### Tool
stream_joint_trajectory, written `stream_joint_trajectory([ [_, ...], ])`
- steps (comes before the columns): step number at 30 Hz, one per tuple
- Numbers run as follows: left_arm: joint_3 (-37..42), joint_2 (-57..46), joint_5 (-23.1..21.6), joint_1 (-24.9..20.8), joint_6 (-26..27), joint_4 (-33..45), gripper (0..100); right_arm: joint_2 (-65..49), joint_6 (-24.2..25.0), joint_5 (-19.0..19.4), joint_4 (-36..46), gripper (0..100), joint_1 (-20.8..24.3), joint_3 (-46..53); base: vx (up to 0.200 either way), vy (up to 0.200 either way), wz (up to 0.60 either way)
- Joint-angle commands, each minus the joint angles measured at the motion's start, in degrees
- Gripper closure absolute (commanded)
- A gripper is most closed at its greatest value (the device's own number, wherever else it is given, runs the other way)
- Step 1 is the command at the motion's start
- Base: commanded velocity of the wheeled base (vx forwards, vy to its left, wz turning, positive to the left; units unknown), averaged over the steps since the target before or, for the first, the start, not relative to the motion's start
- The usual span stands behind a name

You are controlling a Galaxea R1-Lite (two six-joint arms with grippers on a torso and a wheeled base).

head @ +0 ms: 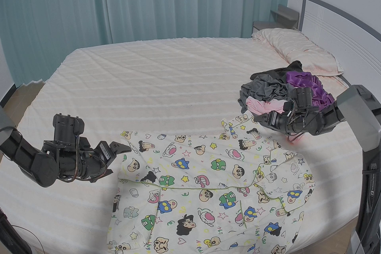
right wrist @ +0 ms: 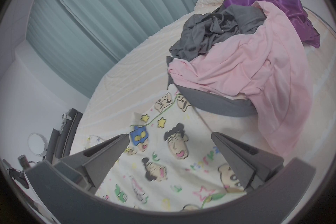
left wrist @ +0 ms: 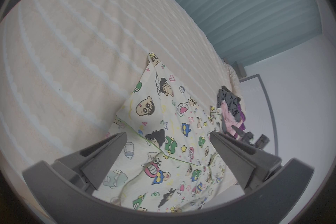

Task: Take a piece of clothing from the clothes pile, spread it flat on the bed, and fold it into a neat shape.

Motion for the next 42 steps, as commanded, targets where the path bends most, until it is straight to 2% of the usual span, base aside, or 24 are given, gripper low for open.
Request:
stream_joint_trajectory([
  [1,1.63,-3.91,-1.35,-1.48,-2.91,-0.93,0,8.80,-0.59,-3.38,2.36,0,0.36,-7.74,0.000,0.000,0.00],
  [17,1.54,-3.21,-1.35,-1.22,-2.99,-1.02,0,12.66,0.03,-3.29,3.86,0,0.01,-13.72,0.000,0.000,0.00],
  [18,1.54,-3.21,-1.35,-1.30,-2.99,-1.02,0,12.66,0.03,-3.29,3.86,100,0.01,-13.72,0.000,0.000,0.00],
  [30,1.63,-2.15,-1.18,-1.39,-2.91,-1.02,0,12.66,1.61,-3.29,2.80,100,-0.26,-15.74,0.000,0.000,0.00],
  [35,1.71,-2.07,-0.91,-1.39,-2.91,-1.02,0,12.49,4.16,-3.90,2.28,100,-1.05,-17.76,0.000,0.000,0.00],
  [42,1.63,-1.98,-0.82,-1.30,-2.91,-1.02,0,13.89,4.51,-5.49,1.31,100,-1.84,-19.43,0.000,0.000,0.00],
])
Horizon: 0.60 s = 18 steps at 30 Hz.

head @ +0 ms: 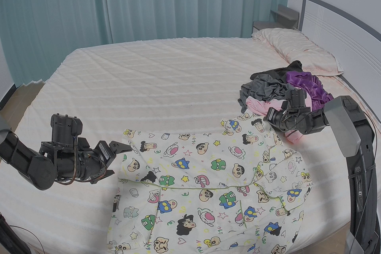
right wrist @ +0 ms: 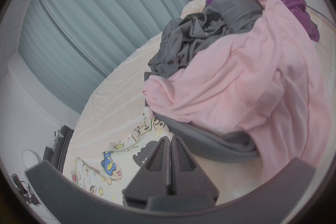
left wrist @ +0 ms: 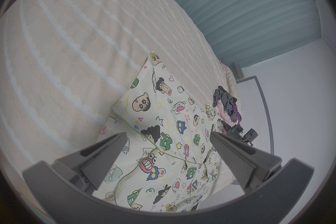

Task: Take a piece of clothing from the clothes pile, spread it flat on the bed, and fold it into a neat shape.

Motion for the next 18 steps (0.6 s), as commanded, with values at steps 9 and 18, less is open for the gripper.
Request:
stream_joint_trajectory([
  [9,0.01,0.25,0.08,0.06,-0.02,-0.03,0,1.12,0.78,-2.34,-2.43,100,-0.07,-1.49,0.000,0.000,0.00],
  [18,0.62,0.16,0.17,0.06,0.33,-0.03,0,-0.82,0.60,-2.16,-2.35,0,-0.16,2.64,0.000,0.000,0.00],
])
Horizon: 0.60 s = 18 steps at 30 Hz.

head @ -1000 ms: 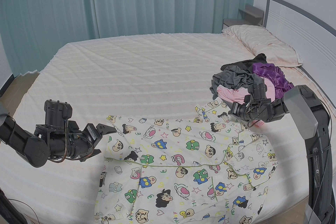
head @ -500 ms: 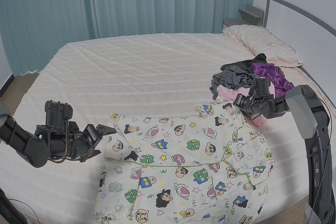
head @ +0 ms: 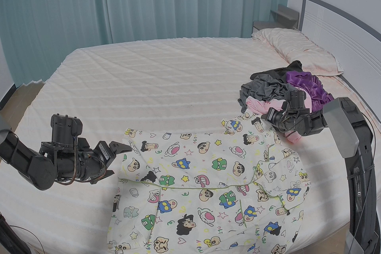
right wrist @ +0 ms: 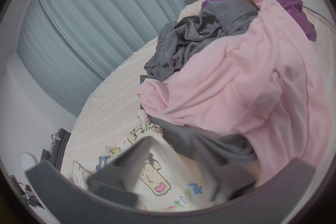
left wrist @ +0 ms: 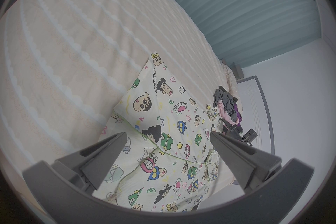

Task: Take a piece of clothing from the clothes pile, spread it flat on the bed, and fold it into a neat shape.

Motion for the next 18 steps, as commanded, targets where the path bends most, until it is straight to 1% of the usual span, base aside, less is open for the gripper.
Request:
stream_joint_trajectory([
  [1,0.66,0.01,0.15,-0.08,0.21,-0.03,0,-2.33,-0.08,0.35,-0.32,0,0.06,3.56,0.000,0.000,0.00],
  [4,1.98,-0.43,0.15,-0.25,0.92,-0.12,0,-6.63,-0.26,1.49,-0.41,0,0.24,9.01,0.000,0.000,0.00],
  [7,3.47,-0.78,0.15,-0.25,1.62,-0.12,0,-9.80,-0.61,1.58,-0.41,0,0.15,12.97,0.000,0.000,0.00],
  [10,6.90,-2.53,0.06,-0.69,1.71,-0.03,0,-14.81,-0.61,1.32,-1.73,0,-0.02,18.86,0.000,0.000,0.00],
  [15,12.61,-2.27,1.55,-3.59,1.36,-0.47,0,-22.72,-0.17,1.40,-5.33,0,0.15,29.31,0.000,0.000,0.00],
  [18,15.69,-1.92,2.87,-6.23,0.48,-3.11,0,-27.99,0.27,0.70,-7.44,0,1.03,37.75,0.000,0.000,0.00],
])
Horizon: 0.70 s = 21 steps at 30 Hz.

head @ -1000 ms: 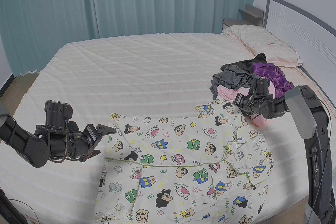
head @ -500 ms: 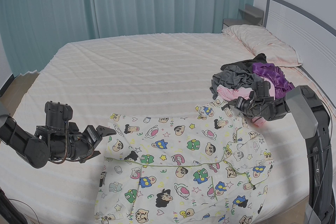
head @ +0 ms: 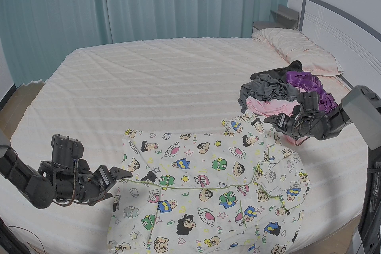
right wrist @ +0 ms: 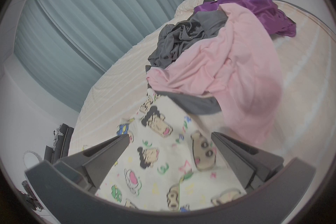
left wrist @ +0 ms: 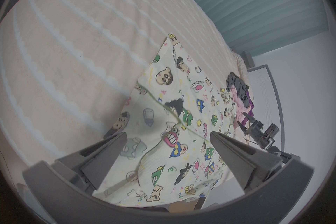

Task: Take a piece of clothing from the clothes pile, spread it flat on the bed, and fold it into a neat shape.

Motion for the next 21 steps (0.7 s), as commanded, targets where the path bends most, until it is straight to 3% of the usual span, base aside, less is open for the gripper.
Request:
stream_joint_trajectory([
  [1,6.85,-0.21,2.20,-5.34,-2.40,-3.76,0,-14.47,0.93,-1.32,-4.18,0,1.45,16.37,0.000,0.000,0.00],
  [5,6.93,0.05,5.02,-9.39,-8.55,-4.99,0,-19.75,6.73,-3.17,-6.99,0,2.77,24.90,0.000,0.000,0.00],
  [6,6.93,1.90,7.48,-12.11,-10.57,-5.08,0,-22.38,10.59,-3.78,-8.66,0,3.38,29.73,0.000,0.000,0.00],
  [9,7.11,4.88,11.43,-14.83,-11.98,-6.75,0,-26.34,13.14,-4.22,-11.39,0,3.56,37.12,0.000,0.000,0.00],
  [12,7.11,6.29,12.66,-15.63,-12.77,-8.42,0,-27.92,13.41,-4.05,-12.88,0,3.56,40.63,0.000,0.000,0.00],
  [13,8.08,8.31,13.72,-17.38,-14.61,-12.20,0,-30.03,14.02,-4.22,-17.01,0,3.56,47.75,0.000,0.000,0.00],
  [17,9.39,10.42,14.95,-20.72,-15.23,-12.81,0,-30.73,17.19,-4.66,-23.78,0,4.88,54.08,0.000,0.000,0.00],
  [21,9.57,12.27,17.14,-21.34,-16.19,-12.90,0,-31.35,17.45,-8.09,-25.98,0,6.81,55.40,0.000,0.000,0.00],
])
